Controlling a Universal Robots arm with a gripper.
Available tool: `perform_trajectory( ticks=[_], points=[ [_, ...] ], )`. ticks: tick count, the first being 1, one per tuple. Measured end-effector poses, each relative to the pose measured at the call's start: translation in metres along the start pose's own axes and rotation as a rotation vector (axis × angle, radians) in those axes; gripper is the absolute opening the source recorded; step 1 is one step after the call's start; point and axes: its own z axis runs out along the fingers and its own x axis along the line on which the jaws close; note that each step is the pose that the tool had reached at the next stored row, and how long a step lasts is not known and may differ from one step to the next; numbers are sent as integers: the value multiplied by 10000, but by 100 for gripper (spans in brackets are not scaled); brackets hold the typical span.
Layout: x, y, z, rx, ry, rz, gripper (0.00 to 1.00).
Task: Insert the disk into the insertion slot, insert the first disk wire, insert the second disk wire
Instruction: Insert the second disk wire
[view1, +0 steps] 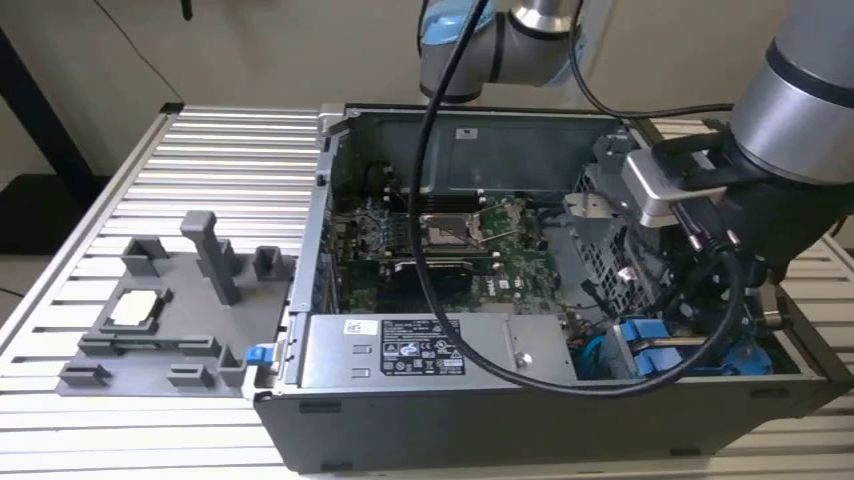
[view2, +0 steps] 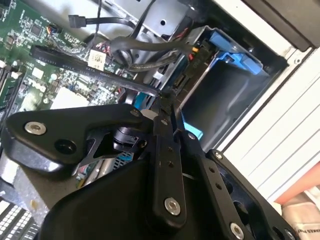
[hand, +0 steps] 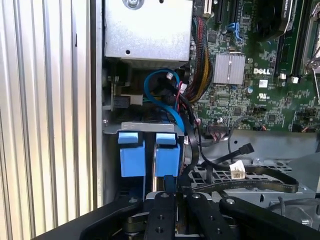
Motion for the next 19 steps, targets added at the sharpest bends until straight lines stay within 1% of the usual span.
perform_trajectory(
  ticks=[2,5,12,19],
  points=[
    [17,-30,2,0,-2,-3,16],
    [20,-58,6,0,-10,-2,16],
    [23,-80,16,3,-15,-2,16],
    [25,-105,37,29,-30,-2,16]
  ],
)
